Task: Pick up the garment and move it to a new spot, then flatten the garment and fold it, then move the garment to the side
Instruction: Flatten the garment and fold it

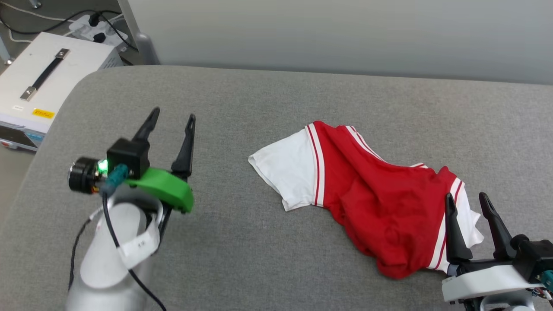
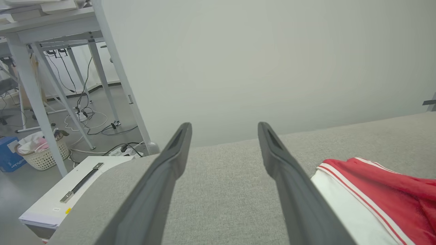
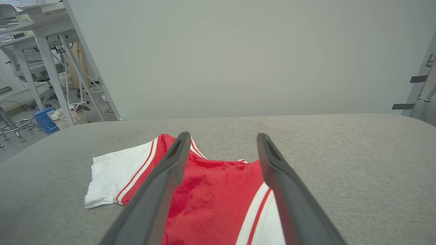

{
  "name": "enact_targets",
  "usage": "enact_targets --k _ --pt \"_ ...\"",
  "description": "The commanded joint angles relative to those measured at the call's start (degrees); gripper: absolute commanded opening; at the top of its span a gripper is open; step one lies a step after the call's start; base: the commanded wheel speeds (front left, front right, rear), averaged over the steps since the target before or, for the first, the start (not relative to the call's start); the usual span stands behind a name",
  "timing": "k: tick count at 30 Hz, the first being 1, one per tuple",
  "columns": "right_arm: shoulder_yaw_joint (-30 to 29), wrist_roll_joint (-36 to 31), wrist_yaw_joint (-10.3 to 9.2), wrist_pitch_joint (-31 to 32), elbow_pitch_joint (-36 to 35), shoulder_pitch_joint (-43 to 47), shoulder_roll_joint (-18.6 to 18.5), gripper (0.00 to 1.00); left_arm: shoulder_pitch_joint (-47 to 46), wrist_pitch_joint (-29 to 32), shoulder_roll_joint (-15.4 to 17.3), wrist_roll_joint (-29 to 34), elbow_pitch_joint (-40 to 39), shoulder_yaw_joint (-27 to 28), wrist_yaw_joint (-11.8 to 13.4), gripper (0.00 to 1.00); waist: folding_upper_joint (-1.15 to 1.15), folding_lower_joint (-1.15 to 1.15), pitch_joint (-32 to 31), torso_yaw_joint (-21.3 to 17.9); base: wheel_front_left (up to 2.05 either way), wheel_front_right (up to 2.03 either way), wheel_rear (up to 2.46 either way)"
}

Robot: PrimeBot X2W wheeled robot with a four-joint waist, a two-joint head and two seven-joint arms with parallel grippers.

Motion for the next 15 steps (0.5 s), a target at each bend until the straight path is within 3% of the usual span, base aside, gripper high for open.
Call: enact_targets --k 1,8,15 --pt "0.18 -0.51 -0.05 -0.28 -0.44 -1.36 -0.10 1.00 -4.06 0.23 1.26 -1.28 1.57 -1.80 -0.34 1.00 0.00 0.00 2.46 -1.44 0.00 0.00 0.00" --pt "0.73 -1.12 -0.05 -0.28 -1.72 -3.69 -0.10 1.00 -20.34 10.84 7.34 -12.91 7.12 -16.77 -0.39 1.00 0.00 0.00 6.10 -3.25 0.00 0.00 0.00" --pt "1.09 -1.42 -0.05 -0.28 -2.64 -5.91 -0.10 1.00 -33.12 30.73 11.32 -26.52 10.10 -31.88 -0.40 1.00 0.00 0.00 10.08 -5.07 0.00 0.00 0.00"
